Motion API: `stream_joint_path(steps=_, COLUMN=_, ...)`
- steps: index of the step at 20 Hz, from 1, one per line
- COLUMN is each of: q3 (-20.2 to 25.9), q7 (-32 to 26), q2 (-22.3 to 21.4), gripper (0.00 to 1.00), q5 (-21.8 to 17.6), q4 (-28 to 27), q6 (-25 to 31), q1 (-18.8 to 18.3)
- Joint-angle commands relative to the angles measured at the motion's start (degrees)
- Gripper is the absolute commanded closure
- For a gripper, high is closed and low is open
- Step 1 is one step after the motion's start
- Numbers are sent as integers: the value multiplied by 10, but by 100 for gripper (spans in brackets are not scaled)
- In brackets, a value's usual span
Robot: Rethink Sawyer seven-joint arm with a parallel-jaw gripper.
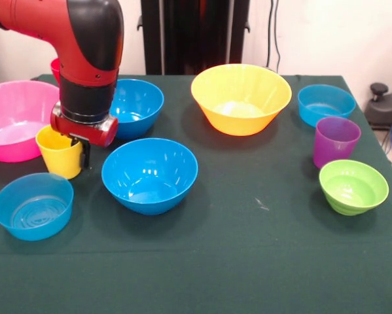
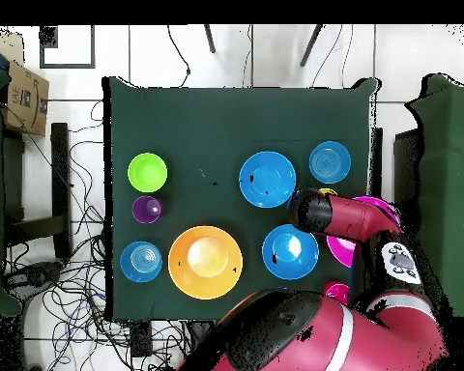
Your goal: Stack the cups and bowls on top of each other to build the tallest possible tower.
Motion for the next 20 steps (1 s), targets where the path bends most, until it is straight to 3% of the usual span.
stream_joint_path(steps=1, q3=43, q7=27, q2=-3, gripper=100, q5=28, q4=-33, q6=107, q1=15)
stream_joint_path(steps=8, q3=47, q7=22, q2=-10, gripper=100, q5=38, q4=-44, q6=140, q1=13)
stream_joint_path(steps=13, q3=21, q7=18, q2=-11, gripper=100, q5=-7, q4=-53, q6=83, q1=35)
stream_joint_path(steps=20, q3=15, q7=40, q2=-24, gripper=100, q5=26, q4=-53, q6=133, q1=44)
